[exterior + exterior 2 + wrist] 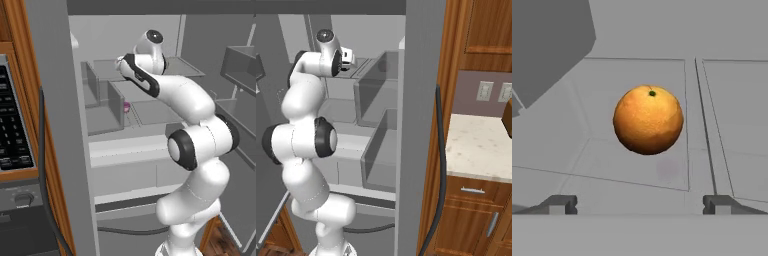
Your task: Pick the peach and orange from the fridge and place them on the plate next to the blender to make a fruit smoothie.
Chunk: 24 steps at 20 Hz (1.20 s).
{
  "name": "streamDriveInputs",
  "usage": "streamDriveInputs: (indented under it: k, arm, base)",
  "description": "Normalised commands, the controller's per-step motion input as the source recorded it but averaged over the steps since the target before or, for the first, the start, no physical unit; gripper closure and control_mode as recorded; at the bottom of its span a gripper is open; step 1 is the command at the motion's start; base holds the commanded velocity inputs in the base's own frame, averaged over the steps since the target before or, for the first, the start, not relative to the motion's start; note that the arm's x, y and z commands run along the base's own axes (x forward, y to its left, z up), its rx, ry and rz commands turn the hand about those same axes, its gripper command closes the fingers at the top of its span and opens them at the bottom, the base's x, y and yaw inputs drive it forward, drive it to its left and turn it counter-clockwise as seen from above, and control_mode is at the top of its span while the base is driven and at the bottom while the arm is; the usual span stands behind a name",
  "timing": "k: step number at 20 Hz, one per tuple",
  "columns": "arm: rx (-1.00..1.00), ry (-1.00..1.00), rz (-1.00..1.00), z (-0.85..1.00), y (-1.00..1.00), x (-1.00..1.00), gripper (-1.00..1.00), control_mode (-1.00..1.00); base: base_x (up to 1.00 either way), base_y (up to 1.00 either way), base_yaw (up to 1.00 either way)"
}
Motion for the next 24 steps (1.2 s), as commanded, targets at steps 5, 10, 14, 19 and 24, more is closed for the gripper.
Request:
streamDriveInputs:
  k: [5, 10, 14, 19, 24]
  arm:
    - [0.0, 0.0, 0.0, -0.1, 0.08, 0.23, -1.0, -1.0]
    - [0.0, 0.0, 0.0, -0.05, 0.02, 0.27, -1.0, -1.0]
    - [0.0, 0.0, 0.0, -0.03, 0.0, 0.32, -1.0, -1.0]
    - [0.0, 0.0, 0.0, -0.05, 0.01, 0.37, -1.0, -1.0]
    - [0.0, 0.0, 0.0, -0.08, 0.06, 0.4, -1.0, -1.0]
  base:
    - [0.0, 0.0, 0.0]
    - [0.0, 0.0, 0.0]
    - [0.0, 0.0, 0.0]
    - [0.0, 0.0, 0.0]
    - [0.0, 0.0, 0.0]
